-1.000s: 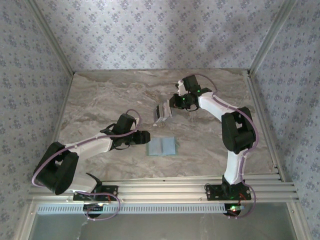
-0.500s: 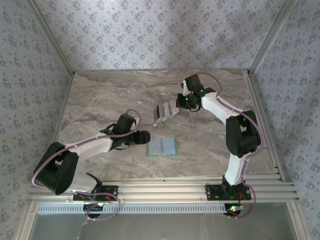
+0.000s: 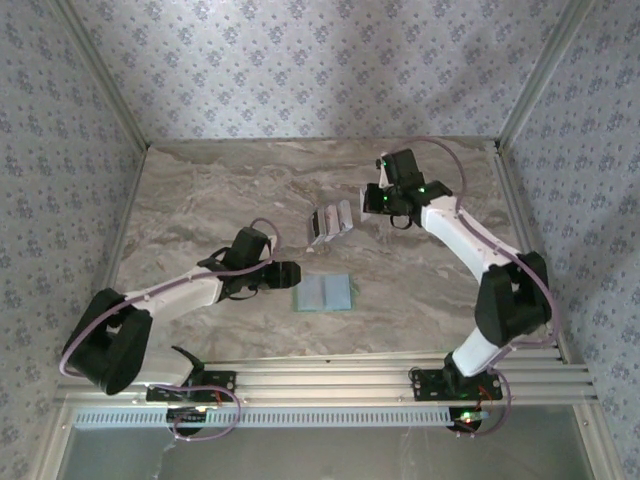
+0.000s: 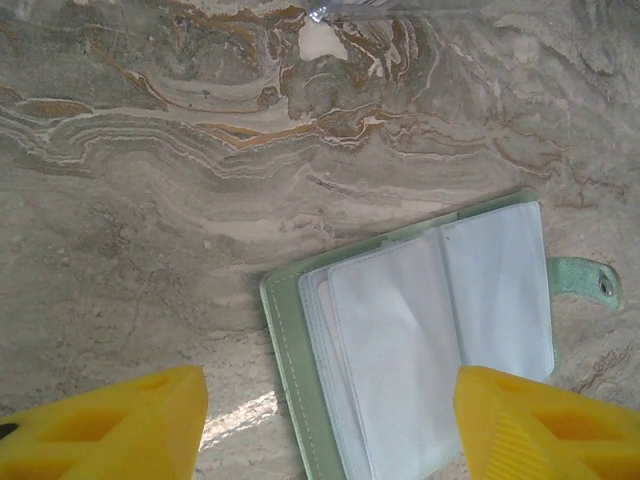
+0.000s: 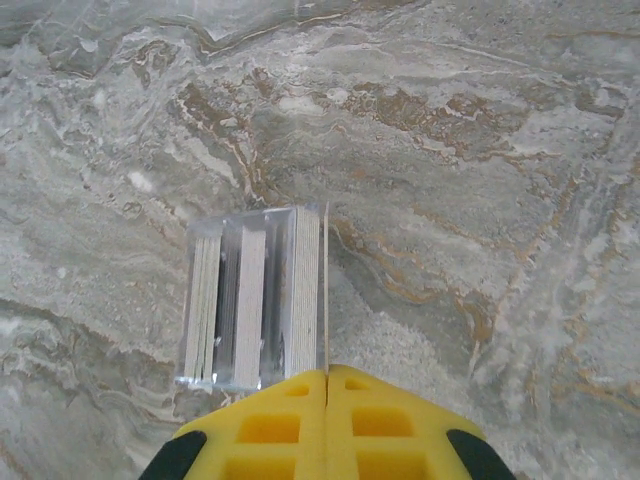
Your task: Put the credit cards into the card holder
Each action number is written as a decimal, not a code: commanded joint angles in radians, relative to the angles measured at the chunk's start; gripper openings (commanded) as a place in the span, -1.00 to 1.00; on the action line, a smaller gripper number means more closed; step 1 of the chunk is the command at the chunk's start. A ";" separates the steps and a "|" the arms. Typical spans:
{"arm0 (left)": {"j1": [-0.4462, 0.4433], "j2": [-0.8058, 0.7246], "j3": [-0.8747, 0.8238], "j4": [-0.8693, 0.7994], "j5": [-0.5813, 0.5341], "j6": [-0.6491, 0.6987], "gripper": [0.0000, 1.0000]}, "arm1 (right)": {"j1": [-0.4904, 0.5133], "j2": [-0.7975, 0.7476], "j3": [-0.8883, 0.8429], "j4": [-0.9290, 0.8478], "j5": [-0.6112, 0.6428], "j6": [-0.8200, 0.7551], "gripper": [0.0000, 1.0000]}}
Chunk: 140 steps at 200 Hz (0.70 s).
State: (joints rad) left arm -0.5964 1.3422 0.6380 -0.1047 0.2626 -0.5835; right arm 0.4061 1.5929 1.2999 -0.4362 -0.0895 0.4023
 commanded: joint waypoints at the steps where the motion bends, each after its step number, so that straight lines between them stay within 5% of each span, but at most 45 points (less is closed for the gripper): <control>1: -0.011 -0.027 0.008 -0.028 -0.019 0.030 0.35 | 0.033 -0.095 -0.081 0.032 0.030 0.011 -1.00; 64: -0.056 -0.025 0.032 -0.075 -0.069 0.057 0.42 | 0.110 -0.274 -0.300 0.131 -0.097 -0.004 -1.00; 140: -0.090 0.013 0.064 -0.134 -0.160 0.087 0.46 | 0.134 -0.303 -0.490 0.312 -0.354 0.047 -1.00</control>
State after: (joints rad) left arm -0.6765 1.3396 0.6605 -0.1982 0.1490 -0.5232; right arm 0.5331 1.3048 0.8505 -0.2031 -0.3416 0.4145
